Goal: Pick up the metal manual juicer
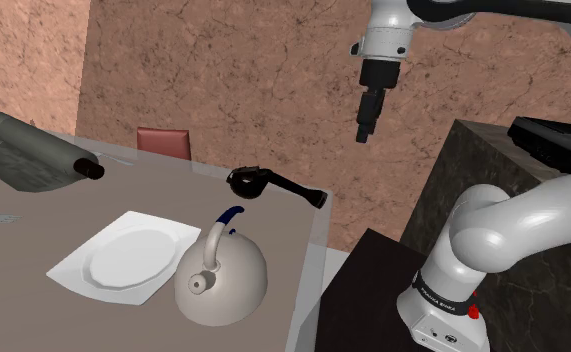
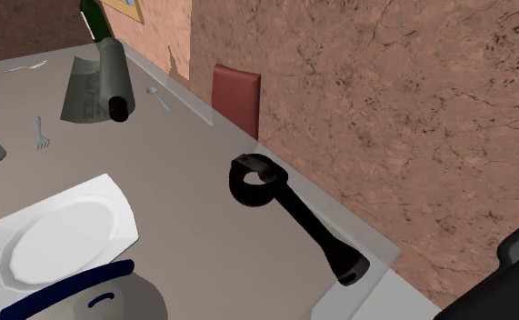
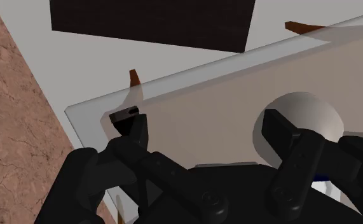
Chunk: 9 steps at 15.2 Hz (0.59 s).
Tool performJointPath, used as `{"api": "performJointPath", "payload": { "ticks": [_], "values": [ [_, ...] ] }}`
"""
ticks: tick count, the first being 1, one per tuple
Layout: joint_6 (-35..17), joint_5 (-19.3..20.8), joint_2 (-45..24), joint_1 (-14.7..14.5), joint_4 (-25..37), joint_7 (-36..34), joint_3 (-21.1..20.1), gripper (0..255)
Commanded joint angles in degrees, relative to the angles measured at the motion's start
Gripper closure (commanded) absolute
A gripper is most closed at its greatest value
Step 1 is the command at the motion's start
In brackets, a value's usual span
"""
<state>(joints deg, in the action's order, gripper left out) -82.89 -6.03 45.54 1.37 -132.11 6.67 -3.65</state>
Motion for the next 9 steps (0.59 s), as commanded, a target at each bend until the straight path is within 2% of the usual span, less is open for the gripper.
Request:
{"api": "performJointPath", "payload": {
  "ticks": [1, 9],
  "values": [
    [0.00, 0.00, 0.00, 0.00, 0.00, 0.00, 0.00, 0],
    [-20.58, 0.52, -6.04, -0.42, -8.75, 7.78, 2.80, 0]
  ]
}}
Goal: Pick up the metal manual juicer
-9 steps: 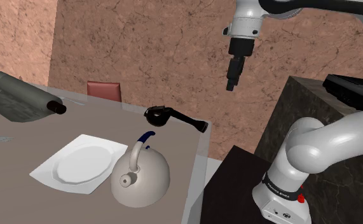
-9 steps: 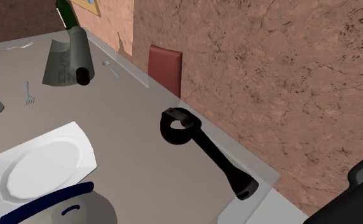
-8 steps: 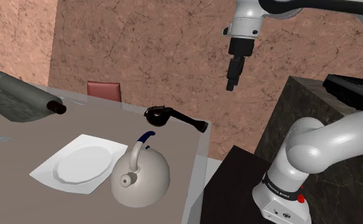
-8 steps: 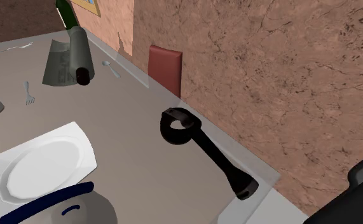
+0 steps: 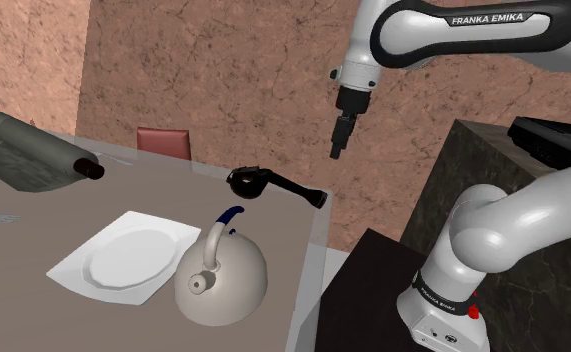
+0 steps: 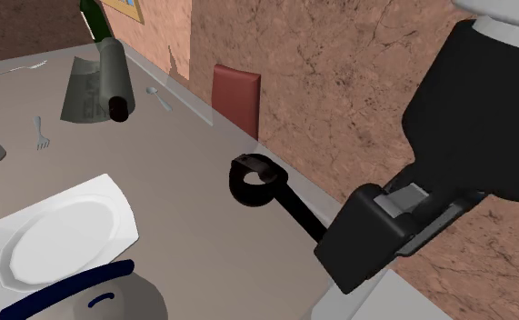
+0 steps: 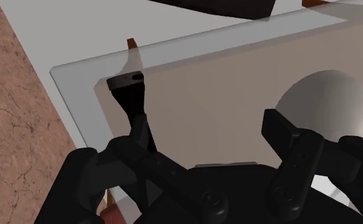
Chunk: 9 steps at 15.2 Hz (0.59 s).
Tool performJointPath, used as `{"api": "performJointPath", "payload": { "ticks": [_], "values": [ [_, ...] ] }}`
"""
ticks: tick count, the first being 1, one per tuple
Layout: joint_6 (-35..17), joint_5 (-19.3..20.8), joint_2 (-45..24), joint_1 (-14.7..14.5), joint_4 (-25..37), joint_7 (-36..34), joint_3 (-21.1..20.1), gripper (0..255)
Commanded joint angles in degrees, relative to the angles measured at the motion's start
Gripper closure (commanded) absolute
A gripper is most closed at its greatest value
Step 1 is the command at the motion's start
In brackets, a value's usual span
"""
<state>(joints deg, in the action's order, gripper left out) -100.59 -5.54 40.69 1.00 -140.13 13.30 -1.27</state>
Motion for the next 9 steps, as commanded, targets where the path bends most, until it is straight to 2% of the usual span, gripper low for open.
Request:
{"api": "performJointPath", "payload": {
  "ticks": [1, 9],
  "values": [
    [-5.49, -0.03, -2.43, -0.15, -1.39, 2.12, 0.78, 0],
    [-25.65, -2.19, -15.65, -1.69, -2.78, 10.72, 3.79, 0]
  ]
}}
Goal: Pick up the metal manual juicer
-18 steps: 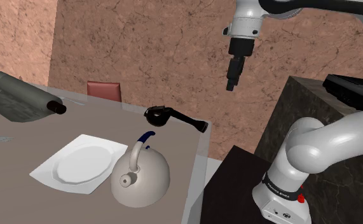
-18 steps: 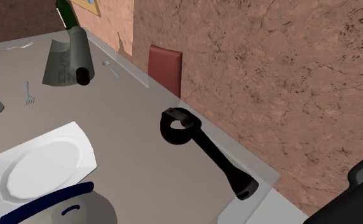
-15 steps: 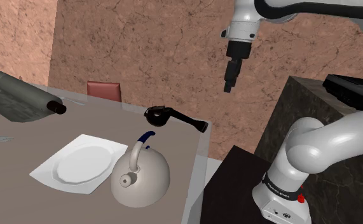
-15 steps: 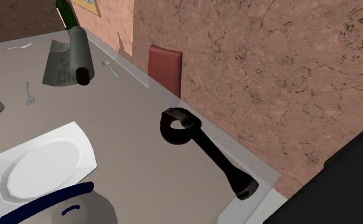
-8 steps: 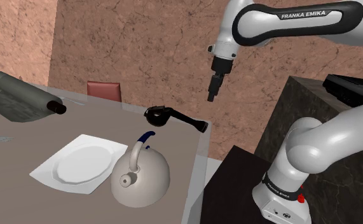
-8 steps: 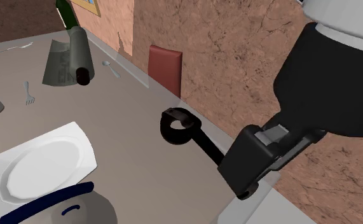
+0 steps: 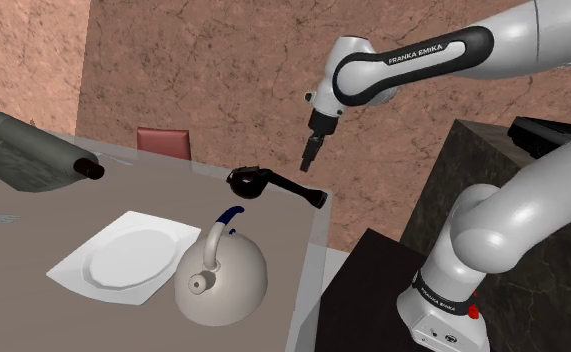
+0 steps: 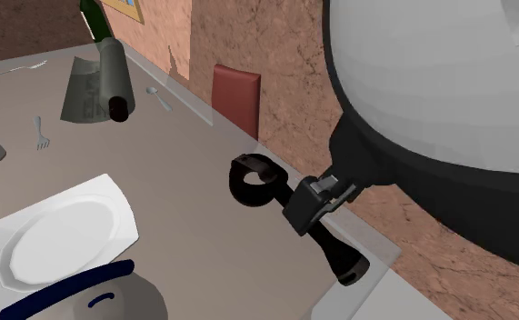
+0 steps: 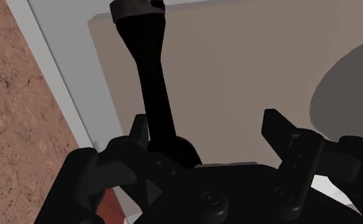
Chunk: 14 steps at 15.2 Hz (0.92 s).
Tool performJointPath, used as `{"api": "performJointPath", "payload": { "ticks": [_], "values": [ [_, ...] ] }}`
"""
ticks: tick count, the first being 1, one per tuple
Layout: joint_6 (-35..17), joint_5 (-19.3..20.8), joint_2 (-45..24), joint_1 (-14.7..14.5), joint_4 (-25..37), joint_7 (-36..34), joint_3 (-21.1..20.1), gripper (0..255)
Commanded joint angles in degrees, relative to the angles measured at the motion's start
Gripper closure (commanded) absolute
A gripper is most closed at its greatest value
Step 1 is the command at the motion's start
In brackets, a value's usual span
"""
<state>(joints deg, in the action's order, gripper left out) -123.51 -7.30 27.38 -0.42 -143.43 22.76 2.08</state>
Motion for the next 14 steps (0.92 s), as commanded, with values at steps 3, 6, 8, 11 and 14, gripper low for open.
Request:
{"api": "performJointPath", "payload": {
  "ticks": [3, 6, 8, 11, 14],
  "values": [
    [-9.49, -2.36, -8.42, -1.33, 1.81, 5.12, 1.68, 0],
    [-15.48, -5.24, -14.81, -2.57, 4.06, 9.59, 2.88, 0],
    [-17.49, -6.62, -17.26, -3.01, 5.15, 11.46, 3.25, 0],
    [-19.85, -7.54, -18.66, -3.24, 4.11, 12.40, 3.33, 0],
    [-22.21, -8.61, -20.17, -3.51, 3.18, 13.46, 3.42, 0]
  ]
}}
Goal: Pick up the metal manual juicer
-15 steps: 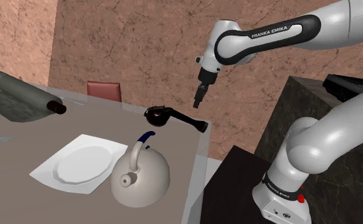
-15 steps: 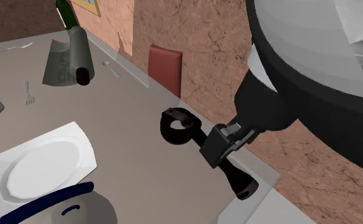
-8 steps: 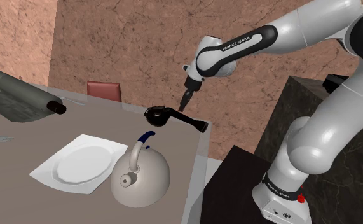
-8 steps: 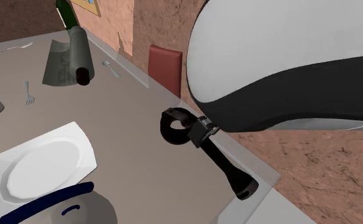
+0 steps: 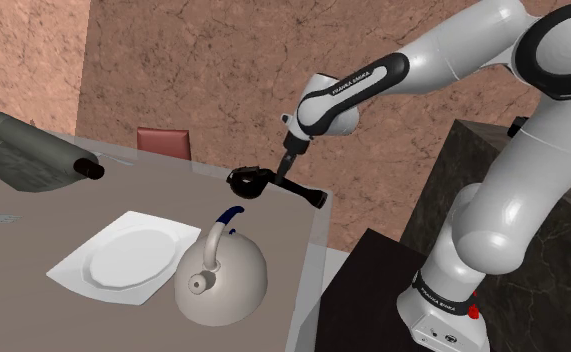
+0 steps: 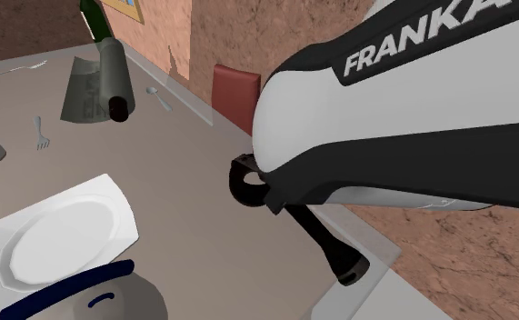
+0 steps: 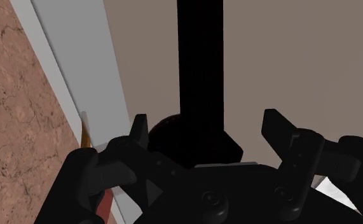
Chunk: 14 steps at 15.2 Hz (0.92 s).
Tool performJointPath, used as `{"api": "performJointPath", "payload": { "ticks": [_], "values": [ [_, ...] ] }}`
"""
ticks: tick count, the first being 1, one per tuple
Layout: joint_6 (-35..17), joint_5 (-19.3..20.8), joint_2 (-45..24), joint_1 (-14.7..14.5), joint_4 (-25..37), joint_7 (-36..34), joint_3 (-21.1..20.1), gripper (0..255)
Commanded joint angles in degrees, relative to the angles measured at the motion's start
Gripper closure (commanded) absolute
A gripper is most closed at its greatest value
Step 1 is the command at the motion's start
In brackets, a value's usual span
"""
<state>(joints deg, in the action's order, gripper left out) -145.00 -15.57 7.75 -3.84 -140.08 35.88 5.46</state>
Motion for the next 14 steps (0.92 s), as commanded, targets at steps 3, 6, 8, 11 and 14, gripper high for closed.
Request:
{"api": "performJointPath", "payload": {
  "ticks": [3, 6, 8, 11, 14],
  "values": [
    [-1.96, -0.97, -1.39, -0.23, -0.61, 0.95, 0.07, 0],
    [-1.92, -0.93, -1.29, -0.23, -0.66, 0.90, 0.05, 255],
    [-1.92, -0.93, -1.30, -0.23, -0.65, 0.91, 0.06, 255],
    [-1.91, -0.93, -1.31, -0.23, -0.63, 0.90, 0.06, 255],
    [-1.18, -0.57, -0.85, -0.15, -0.33, 0.56, 0.05, 255]
  ]
}}
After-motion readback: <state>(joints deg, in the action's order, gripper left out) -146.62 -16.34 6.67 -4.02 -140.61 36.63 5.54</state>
